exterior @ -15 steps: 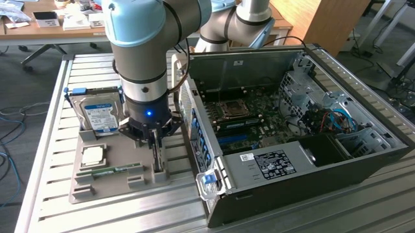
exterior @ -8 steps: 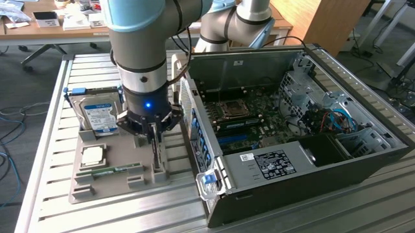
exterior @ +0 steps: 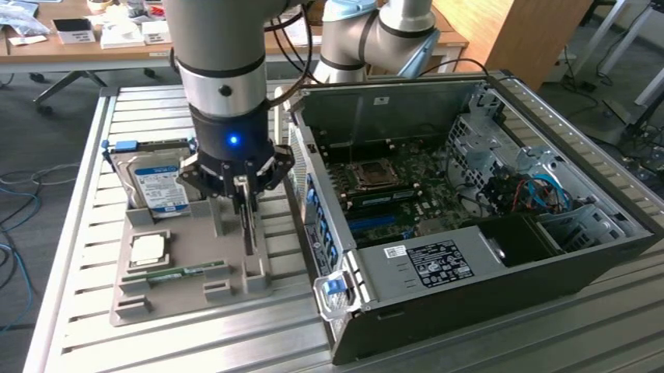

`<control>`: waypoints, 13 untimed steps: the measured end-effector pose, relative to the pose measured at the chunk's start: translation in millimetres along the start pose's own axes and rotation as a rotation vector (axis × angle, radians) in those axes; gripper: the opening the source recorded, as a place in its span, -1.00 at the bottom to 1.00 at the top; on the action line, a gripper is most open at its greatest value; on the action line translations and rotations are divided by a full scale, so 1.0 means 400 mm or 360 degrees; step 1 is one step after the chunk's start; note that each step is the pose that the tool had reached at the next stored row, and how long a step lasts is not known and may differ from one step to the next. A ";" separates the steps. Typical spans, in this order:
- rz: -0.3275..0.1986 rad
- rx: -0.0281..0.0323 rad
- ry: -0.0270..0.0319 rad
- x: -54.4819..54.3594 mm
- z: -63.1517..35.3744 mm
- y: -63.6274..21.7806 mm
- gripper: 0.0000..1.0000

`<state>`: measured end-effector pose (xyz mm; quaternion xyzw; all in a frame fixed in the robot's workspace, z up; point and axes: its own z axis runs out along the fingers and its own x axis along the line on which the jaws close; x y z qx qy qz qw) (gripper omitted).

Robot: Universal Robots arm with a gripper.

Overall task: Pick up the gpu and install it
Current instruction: 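Pick up the gpu and move the gpu toward the slot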

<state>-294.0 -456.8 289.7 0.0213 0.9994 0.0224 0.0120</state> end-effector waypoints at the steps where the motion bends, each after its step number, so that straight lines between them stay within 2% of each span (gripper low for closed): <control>1: 0.0000 0.00000 -0.00001 0.000 -0.007 0.000 -0.47; 13: 0.0000 -0.00001 -0.00001 -0.002 -0.088 0.004 -0.47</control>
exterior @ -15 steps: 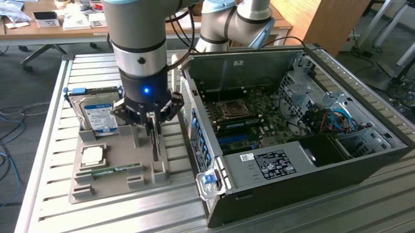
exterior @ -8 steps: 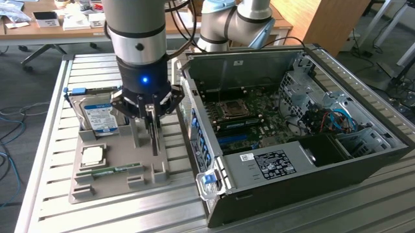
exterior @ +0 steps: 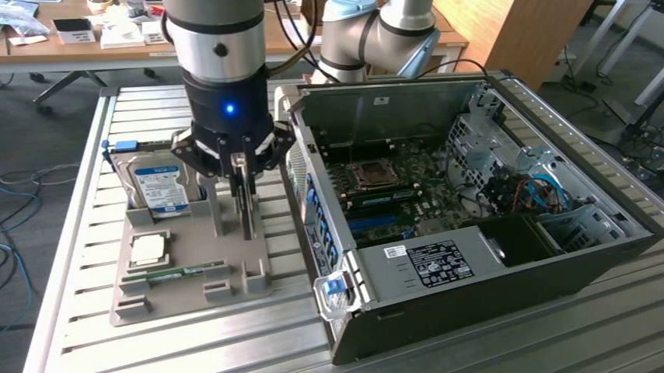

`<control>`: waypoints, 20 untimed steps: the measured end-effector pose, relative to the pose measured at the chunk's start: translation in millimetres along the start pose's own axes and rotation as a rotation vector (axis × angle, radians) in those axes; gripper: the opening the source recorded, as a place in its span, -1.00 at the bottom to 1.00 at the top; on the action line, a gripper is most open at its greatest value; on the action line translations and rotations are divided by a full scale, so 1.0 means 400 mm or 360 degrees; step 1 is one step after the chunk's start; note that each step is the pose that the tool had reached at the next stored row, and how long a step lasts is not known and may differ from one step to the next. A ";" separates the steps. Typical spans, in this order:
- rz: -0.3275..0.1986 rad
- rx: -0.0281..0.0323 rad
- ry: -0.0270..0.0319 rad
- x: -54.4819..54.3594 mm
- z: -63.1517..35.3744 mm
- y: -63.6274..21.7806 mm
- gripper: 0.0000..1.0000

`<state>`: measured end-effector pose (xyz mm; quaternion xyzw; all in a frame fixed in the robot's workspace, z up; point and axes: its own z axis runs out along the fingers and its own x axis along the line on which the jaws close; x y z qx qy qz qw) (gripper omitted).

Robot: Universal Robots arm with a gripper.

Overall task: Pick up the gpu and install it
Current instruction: 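Pick up the gpu and move the gpu toward the slot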

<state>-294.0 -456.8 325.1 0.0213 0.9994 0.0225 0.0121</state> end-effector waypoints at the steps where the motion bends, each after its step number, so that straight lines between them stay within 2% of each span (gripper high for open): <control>1: 0.0000 0.00000 0.00000 0.000 -0.006 0.000 -0.47; 10: 0.0000 0.00001 0.00000 -0.001 -0.057 0.003 -0.47; 20: 0.0000 -0.00001 -0.00001 -0.002 -0.089 0.004 -0.47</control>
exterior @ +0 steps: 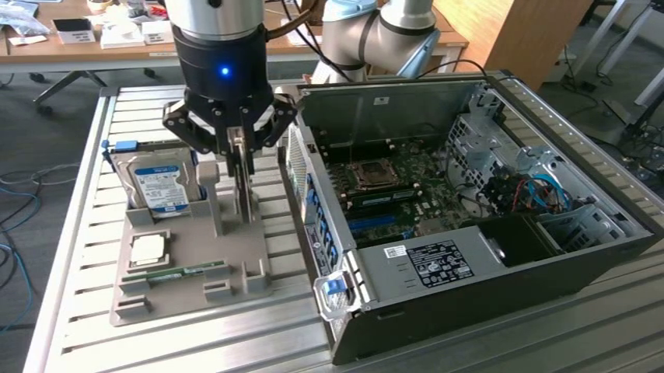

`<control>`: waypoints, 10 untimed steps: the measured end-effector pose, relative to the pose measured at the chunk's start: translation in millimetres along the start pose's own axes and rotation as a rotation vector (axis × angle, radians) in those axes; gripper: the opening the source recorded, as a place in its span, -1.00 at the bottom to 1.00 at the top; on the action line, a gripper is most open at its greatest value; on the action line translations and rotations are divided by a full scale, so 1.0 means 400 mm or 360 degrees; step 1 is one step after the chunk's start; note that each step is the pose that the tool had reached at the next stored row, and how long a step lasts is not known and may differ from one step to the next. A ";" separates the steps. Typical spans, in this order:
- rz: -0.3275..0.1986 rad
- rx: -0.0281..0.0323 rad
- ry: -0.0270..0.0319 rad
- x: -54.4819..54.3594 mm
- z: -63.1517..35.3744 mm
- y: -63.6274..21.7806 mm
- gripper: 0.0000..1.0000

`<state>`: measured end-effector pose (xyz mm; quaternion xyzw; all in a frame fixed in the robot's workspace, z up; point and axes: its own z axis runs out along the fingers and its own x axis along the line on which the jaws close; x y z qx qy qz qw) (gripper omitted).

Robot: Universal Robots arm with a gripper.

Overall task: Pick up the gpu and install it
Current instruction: 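Pick up the gpu and move the gpu toward the slot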

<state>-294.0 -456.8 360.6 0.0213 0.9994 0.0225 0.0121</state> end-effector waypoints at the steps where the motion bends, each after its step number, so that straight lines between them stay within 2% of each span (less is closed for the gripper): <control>1: 0.0000 0.00000 0.00000 0.000 -0.002 0.000 -0.47; 10: 0.0000 0.00002 0.00002 0.000 -0.008 0.000 -0.47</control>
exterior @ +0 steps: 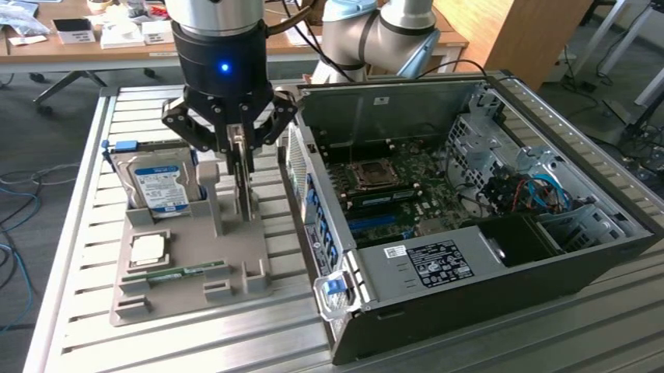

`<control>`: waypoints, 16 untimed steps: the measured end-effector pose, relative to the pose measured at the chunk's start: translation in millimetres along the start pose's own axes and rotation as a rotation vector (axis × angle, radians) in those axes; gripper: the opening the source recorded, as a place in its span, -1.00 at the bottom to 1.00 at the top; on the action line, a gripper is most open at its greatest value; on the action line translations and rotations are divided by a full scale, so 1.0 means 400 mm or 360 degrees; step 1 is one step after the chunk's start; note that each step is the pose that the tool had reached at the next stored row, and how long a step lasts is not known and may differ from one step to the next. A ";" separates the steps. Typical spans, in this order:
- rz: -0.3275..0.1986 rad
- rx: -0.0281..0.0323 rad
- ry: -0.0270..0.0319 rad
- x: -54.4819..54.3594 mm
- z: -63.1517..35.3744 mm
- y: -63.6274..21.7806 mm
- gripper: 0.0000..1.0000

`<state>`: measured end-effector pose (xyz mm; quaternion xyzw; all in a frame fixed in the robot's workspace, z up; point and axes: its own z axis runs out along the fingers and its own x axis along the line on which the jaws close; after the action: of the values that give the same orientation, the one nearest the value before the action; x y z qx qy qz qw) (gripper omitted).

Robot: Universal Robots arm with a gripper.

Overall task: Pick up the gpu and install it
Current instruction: 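Pick up the gpu and move the gpu toward the slot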

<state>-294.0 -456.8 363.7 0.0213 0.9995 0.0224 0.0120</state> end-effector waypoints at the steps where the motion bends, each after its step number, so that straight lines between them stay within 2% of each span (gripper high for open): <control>1: 0.0000 -0.00001 0.00002 0.000 -0.001 0.000 -0.47; 6: 0.0000 -0.00015 0.00000 -0.001 -0.020 0.001 -0.47; 16: 0.0000 -0.00017 -0.00002 -0.002 -0.078 0.004 -0.47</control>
<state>-294.0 -456.8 395.0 0.0212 0.9994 0.0230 0.0121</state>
